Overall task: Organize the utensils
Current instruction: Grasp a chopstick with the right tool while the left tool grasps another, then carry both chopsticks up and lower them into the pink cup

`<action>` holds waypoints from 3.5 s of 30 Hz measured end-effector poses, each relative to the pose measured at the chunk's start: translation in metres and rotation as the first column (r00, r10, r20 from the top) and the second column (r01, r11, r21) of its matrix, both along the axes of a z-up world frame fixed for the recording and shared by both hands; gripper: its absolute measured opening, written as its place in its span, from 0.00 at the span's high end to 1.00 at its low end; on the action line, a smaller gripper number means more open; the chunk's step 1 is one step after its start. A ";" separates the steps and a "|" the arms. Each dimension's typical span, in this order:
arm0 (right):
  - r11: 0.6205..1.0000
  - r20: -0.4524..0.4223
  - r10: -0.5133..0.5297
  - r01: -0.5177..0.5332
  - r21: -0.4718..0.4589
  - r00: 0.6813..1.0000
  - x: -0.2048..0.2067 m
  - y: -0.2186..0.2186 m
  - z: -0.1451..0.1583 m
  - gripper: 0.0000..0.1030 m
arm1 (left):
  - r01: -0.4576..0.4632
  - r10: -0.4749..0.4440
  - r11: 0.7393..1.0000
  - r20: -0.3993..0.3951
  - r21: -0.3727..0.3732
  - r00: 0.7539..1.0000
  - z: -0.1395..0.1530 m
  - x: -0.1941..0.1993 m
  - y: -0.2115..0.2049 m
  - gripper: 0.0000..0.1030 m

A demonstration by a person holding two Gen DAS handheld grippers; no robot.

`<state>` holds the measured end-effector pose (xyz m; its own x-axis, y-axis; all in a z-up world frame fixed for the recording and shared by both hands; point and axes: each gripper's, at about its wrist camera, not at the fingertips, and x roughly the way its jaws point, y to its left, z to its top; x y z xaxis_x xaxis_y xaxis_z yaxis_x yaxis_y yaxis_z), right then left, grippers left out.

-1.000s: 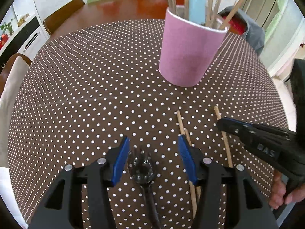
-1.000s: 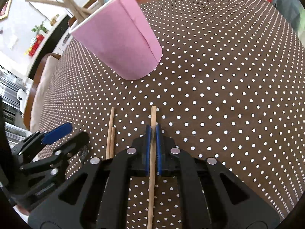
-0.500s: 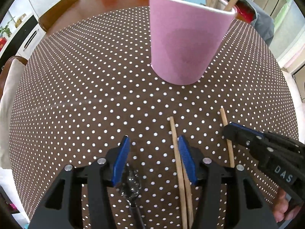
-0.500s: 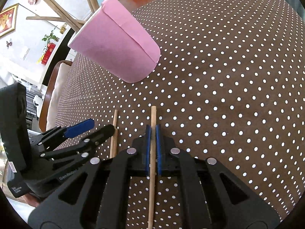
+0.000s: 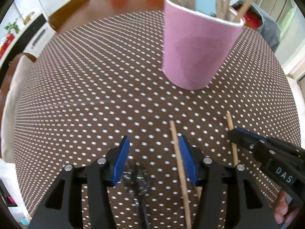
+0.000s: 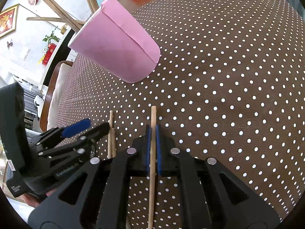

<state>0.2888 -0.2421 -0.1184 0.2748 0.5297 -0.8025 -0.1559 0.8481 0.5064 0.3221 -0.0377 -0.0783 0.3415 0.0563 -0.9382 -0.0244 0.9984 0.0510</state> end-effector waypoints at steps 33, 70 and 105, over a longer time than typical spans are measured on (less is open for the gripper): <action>0.999 0.084 -0.040 0.043 -0.031 0.996 -0.011 -0.002 0.036 0.95 | -0.010 0.024 0.988 0.089 -0.155 0.996 0.006 -0.018 0.027 0.95; 0.949 0.309 0.055 0.047 -0.311 0.950 -0.042 0.087 0.089 0.95 | 0.037 0.012 0.977 0.229 -0.208 0.973 0.064 -0.039 0.038 0.95; 0.979 0.631 -0.034 0.154 -0.137 0.775 -0.013 0.055 0.285 0.95 | 0.041 0.057 0.988 0.608 -0.146 0.792 0.261 -0.048 0.020 0.95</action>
